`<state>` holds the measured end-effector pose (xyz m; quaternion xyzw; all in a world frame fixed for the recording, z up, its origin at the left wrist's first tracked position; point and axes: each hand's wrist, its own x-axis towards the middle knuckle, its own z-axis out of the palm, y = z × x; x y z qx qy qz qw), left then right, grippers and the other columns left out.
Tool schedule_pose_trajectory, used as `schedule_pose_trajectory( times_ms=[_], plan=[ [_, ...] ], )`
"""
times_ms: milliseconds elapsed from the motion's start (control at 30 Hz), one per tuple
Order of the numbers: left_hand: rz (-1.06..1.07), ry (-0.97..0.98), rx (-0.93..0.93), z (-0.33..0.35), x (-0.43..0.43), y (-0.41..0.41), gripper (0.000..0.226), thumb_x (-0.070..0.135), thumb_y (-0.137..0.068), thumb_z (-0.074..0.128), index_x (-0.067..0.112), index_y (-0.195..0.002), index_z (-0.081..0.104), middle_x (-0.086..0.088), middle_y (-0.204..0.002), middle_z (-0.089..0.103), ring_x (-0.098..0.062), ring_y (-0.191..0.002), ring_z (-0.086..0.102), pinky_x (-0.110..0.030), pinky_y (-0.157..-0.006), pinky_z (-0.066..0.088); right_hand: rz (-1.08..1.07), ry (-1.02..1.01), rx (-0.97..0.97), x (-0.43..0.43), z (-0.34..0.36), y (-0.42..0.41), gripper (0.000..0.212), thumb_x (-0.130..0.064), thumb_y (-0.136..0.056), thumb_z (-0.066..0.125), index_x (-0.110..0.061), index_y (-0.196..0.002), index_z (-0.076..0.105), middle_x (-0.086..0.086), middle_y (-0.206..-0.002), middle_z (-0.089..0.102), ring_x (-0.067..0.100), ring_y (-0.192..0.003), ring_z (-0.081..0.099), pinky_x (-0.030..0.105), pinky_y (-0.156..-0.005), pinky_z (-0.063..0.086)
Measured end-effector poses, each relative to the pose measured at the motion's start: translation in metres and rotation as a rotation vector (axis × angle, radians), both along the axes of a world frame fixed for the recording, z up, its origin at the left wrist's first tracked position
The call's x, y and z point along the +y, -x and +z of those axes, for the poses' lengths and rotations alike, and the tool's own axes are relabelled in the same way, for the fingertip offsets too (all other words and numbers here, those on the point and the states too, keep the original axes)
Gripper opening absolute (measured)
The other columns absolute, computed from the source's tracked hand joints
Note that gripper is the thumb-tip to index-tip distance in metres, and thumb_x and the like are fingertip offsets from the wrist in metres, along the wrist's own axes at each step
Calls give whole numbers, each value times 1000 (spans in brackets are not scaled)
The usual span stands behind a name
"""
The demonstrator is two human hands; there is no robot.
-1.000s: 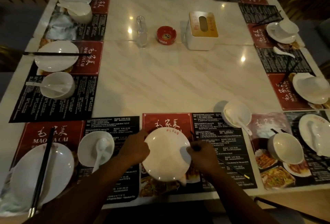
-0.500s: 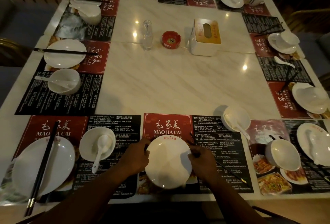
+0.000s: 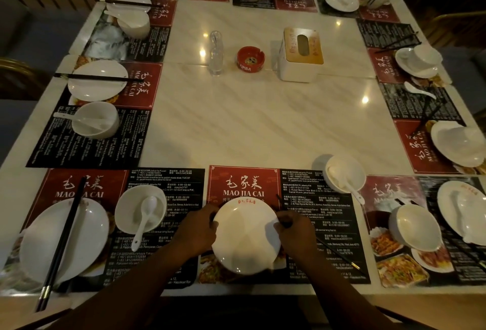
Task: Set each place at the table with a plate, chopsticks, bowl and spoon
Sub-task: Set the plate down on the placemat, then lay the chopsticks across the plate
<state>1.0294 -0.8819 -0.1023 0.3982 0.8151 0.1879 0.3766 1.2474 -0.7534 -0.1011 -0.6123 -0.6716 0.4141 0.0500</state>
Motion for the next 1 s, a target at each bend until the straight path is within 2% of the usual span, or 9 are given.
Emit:
schedule_pose_trajectory(
  times_ms=[233, 367, 533, 633, 700, 767, 900, 1000],
  plan=[
    [15, 16, 16, -1, 0, -2, 32, 20, -95, 59, 28, -126, 57, 3, -115, 69, -15, -102, 65, -32, -88, 54, 38, -17, 5, 1, 3, -3, 22, -14, -86, 75, -19, -107, 74, -5, -102, 74, 5, -87, 62, 21, -83, 48],
    [22, 17, 31, 1, 0, -4, 31, 21, -95, 59, 28, -125, 57, 4, -111, 70, -14, -97, 66, -33, -85, 56, 67, -71, 10, 3, 8, -7, 16, -16, -88, 72, -19, -103, 75, -5, -98, 74, 6, -85, 64, 22, -85, 50],
    [69, -43, 121, 6, 3, -4, 27, 18, -91, 61, 28, -116, 60, 5, -107, 64, -13, -94, 63, -31, -79, 54, 80, -194, -97, 14, 19, -37, 12, -12, -89, 68, -23, -95, 70, -10, -90, 67, 5, -82, 62, 11, -69, 40],
    [70, -111, 212, 11, 12, -8, 23, 17, -89, 60, 26, -110, 62, 6, -101, 55, -12, -90, 58, -31, -77, 53, 136, -243, -202, 18, 18, -66, 16, -12, -83, 71, -24, -92, 66, -8, -92, 65, 10, -86, 62, 19, -72, 47],
    [43, -158, 210, 14, 19, -16, 23, 17, -88, 61, 27, -109, 63, 7, -102, 57, -13, -92, 59, -30, -78, 53, 231, -261, -296, 18, 16, -81, 25, -16, -80, 72, -24, -102, 67, -4, -104, 63, 16, -98, 61, 31, -82, 55],
    [26, -181, 197, 15, 26, -27, 26, 18, -88, 64, 25, -113, 63, 5, -108, 61, -13, -94, 62, -32, -82, 55, 315, -263, -375, 18, 15, -91, 33, -25, -81, 71, -25, -113, 65, -2, -114, 61, 20, -108, 58, 38, -89, 55],
    [33, -144, 102, 18, 38, -52, 24, 21, -89, 66, 23, -113, 65, 3, -101, 69, -11, -90, 64, -32, -85, 55, 402, -249, -421, 21, 16, -100, 33, -33, -87, 67, -24, -118, 63, -1, -119, 60, 18, -107, 59, 37, -91, 54],
    [58, -64, -5, 20, 48, -69, 22, 23, -91, 67, 23, -113, 69, 2, -112, 71, -14, -98, 66, -31, -92, 54, 397, -217, -385, 23, 19, -98, 26, -31, -88, 67, -25, -113, 64, -3, -115, 62, 15, -101, 61, 32, -87, 54]
  ],
)
